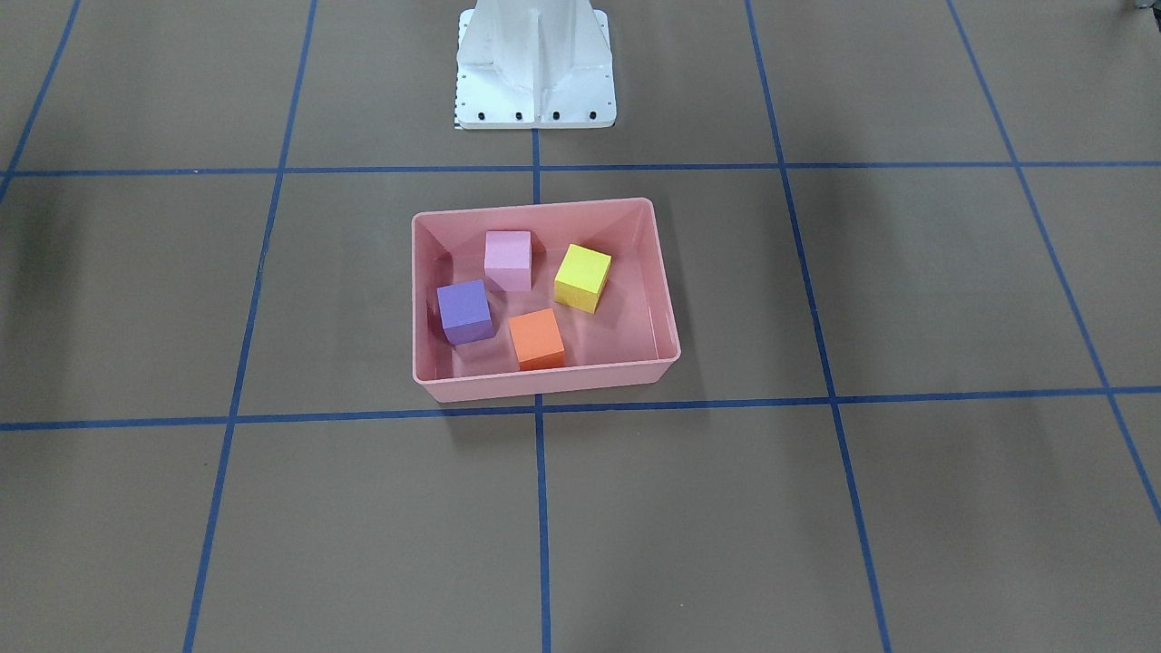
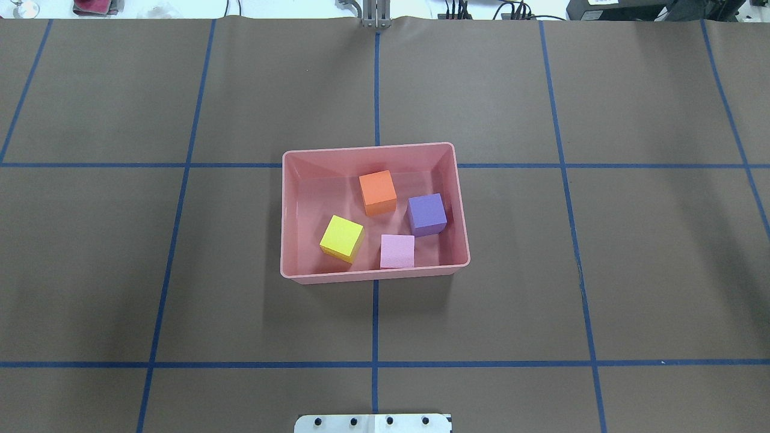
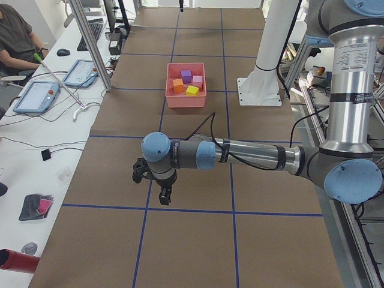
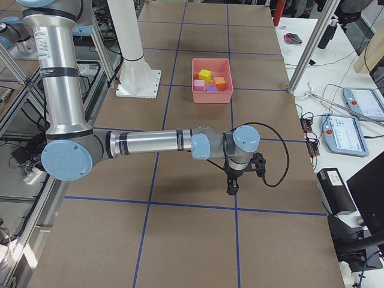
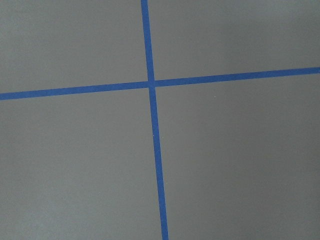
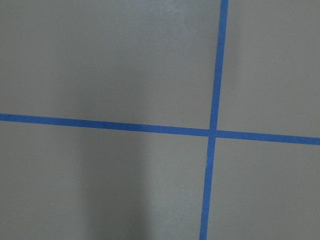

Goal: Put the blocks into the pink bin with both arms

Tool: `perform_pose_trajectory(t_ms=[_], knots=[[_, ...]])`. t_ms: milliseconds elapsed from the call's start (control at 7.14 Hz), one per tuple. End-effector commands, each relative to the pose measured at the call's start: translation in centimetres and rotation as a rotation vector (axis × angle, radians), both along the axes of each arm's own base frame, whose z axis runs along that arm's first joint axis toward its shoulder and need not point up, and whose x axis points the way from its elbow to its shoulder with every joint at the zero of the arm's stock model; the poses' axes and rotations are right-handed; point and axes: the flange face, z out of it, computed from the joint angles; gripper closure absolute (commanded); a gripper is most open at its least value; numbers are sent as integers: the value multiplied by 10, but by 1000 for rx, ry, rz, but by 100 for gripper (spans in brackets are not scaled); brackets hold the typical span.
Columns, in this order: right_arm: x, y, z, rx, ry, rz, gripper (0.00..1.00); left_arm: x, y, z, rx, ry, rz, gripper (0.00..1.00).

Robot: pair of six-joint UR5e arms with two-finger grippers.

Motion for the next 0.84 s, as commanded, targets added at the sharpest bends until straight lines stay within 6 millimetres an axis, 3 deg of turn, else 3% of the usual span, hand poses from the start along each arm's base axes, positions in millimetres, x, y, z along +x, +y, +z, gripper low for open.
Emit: perform_pose_trajectory(t_ms=[0, 700], knots=[[0, -1, -3, 6, 1, 1, 1, 0, -1, -1, 1, 0, 0, 1], [3, -3, -6, 22, 39, 1, 1, 0, 0, -1, 1, 0, 0, 1]])
